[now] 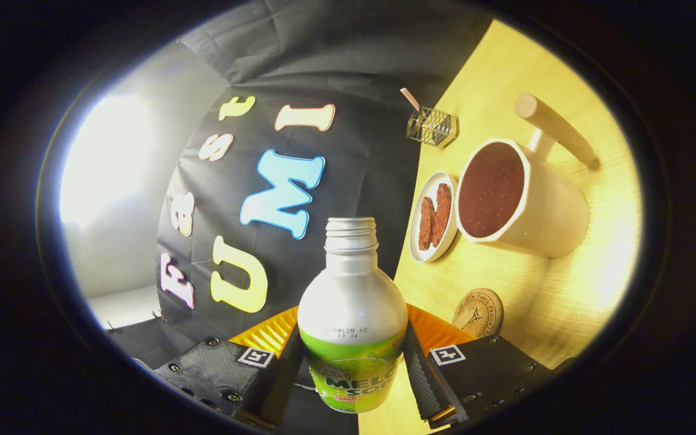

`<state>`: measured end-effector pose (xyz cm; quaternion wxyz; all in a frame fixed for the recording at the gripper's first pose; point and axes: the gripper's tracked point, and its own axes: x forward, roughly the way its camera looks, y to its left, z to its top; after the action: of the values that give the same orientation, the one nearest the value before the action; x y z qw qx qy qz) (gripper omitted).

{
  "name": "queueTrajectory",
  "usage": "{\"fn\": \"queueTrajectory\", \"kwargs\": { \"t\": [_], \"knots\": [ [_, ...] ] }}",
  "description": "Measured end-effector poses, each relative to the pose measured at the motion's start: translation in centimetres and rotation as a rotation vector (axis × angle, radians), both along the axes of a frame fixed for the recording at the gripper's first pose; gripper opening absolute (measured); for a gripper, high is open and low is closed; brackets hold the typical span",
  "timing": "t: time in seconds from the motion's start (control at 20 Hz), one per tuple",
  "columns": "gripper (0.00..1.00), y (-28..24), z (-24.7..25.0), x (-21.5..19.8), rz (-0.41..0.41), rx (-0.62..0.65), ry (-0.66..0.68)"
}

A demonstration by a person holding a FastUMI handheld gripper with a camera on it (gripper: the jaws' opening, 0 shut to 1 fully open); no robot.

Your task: Take the bottle from table, then pour the juice into the cup, finally place the bottle on the coaster

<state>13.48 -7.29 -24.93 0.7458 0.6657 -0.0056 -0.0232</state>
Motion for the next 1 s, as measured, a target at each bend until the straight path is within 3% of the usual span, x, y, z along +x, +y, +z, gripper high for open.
{"fn": "queueTrajectory", "kwargs": {
  "t": [0.3,1.0],
  "knots": [
    [0.79,-0.7,-0.1,0.1,-0.02,0.149,-0.041],
    [0.79,-1.5,0.1,0.5,-0.055,0.31,-0.122]
  ]
}}
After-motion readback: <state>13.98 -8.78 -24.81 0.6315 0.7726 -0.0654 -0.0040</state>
